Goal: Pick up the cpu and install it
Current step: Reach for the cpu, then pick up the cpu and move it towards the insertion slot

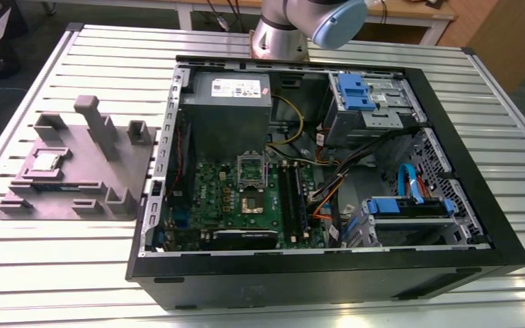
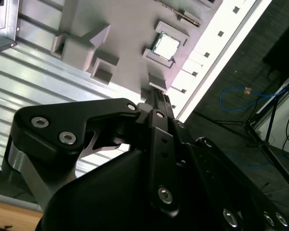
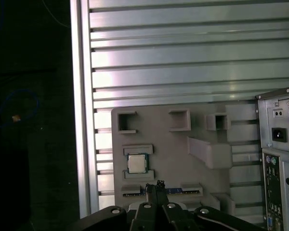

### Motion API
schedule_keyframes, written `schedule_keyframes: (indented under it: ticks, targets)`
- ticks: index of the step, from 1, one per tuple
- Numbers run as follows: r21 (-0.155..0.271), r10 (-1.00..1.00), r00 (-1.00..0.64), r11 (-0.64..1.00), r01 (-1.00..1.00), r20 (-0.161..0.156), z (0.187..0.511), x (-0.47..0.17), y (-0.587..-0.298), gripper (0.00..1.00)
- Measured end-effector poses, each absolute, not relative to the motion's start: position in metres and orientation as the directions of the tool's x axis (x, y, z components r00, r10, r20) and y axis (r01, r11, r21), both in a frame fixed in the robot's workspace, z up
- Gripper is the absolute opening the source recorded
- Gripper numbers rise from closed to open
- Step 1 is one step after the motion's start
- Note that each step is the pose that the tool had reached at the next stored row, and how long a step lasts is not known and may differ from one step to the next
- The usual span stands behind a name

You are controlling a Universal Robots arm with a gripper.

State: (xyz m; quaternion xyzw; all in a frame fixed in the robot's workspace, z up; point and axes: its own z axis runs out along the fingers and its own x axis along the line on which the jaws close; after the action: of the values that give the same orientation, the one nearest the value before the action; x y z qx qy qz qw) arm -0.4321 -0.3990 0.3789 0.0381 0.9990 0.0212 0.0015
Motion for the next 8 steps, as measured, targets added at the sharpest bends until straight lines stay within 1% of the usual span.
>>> schedule_keyframes:
  ticks: [8]
  targets:
    - [0.043,0.076,-0.997,0.996,0.076,-0.001,0.377,-0.443,-0.399,0.10]
